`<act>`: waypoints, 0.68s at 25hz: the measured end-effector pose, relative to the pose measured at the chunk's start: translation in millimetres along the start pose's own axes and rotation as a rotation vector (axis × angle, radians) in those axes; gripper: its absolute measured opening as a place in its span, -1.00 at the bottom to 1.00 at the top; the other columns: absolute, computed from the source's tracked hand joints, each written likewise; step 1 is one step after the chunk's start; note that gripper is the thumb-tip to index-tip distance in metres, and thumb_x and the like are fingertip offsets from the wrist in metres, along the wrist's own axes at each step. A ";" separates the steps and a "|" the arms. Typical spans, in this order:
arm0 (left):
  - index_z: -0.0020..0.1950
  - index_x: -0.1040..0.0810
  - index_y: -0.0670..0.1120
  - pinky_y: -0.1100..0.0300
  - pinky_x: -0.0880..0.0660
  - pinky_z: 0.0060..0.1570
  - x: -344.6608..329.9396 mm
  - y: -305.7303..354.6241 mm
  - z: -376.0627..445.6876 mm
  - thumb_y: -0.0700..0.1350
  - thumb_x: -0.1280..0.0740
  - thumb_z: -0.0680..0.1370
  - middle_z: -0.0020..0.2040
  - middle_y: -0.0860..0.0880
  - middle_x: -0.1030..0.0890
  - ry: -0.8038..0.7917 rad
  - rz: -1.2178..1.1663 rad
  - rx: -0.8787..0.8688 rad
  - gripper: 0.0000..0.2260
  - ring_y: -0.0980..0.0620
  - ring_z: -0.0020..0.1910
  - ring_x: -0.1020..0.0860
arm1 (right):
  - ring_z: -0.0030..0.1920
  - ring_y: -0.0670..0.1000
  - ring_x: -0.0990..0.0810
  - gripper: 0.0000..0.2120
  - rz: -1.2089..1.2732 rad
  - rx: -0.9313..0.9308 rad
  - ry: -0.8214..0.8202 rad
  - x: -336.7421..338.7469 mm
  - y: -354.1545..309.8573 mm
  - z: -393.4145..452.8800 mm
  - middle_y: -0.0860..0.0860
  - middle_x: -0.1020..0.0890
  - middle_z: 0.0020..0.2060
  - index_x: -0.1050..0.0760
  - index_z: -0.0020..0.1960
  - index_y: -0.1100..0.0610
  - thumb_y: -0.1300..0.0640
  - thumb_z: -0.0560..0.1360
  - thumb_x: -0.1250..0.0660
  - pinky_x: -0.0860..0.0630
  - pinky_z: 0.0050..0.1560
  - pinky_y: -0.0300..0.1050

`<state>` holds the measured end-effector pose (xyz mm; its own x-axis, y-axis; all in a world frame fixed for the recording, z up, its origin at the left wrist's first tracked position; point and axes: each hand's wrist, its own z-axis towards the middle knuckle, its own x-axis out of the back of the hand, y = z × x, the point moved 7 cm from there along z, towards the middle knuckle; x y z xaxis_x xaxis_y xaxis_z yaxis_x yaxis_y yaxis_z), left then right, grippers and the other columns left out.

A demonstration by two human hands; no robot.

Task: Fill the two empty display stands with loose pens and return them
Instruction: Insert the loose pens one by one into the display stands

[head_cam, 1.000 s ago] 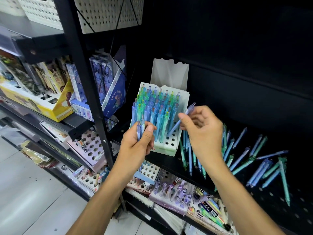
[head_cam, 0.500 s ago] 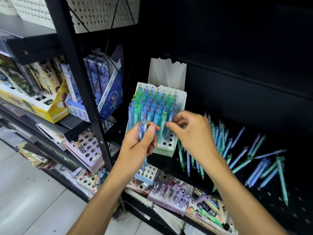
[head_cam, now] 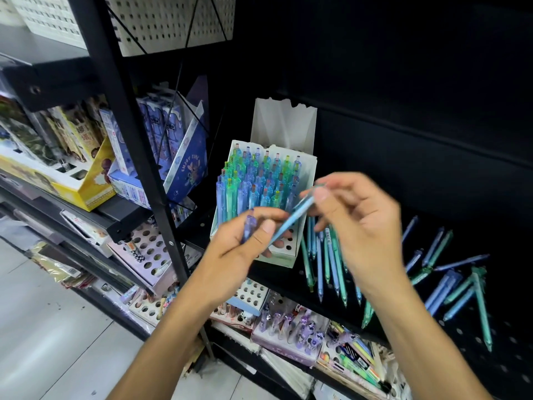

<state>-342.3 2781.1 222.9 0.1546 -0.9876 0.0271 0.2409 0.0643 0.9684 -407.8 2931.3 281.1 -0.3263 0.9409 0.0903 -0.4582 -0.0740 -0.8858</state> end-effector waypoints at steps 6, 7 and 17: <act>0.06 -0.60 -0.08 0.15 -0.50 -0.13 42.5 7.9 -6.8 -0.08 -0.16 0.65 -0.12 -0.07 -0.66 0.375 -0.011 -0.121 -0.78 -0.05 -0.10 -0.60 | -0.25 0.09 -0.67 -0.89 -0.124 0.085 0.247 28.4 -4.0 8.1 0.09 -0.66 -0.24 -0.54 -0.06 0.14 0.22 0.50 -0.46 -0.64 -0.21 -0.04; 0.05 -0.60 -0.08 0.14 -0.50 -0.13 41.7 7.4 -6.5 -0.08 -0.16 0.65 -0.12 -0.08 -0.66 0.380 -0.020 -0.121 -0.78 -0.05 -0.10 -0.60 | -0.24 0.07 -0.67 -0.89 -0.190 0.092 0.228 22.0 0.8 6.0 0.03 -0.66 -0.23 -0.54 -0.06 0.11 0.20 0.49 -0.48 -0.65 -0.18 -0.02; 0.05 -0.59 -0.09 0.10 -0.50 -0.12 33.7 6.5 -5.0 -0.08 -0.17 0.64 -0.14 -0.08 -0.66 0.361 -0.051 -0.123 -0.79 -0.04 -0.12 -0.60 | -0.35 -0.05 -0.54 -0.74 -0.536 0.025 -0.017 -28.6 20.8 5.6 -0.07 -0.55 -0.37 -0.41 -0.16 0.08 0.04 0.47 -0.49 -0.52 -0.32 -0.11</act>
<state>-330.7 2749.0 228.9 0.4620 -0.8772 -0.1308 0.3671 0.0549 0.9286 -412.7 2901.0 262.6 -0.0540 0.8433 0.5347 -0.5834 0.4079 -0.7023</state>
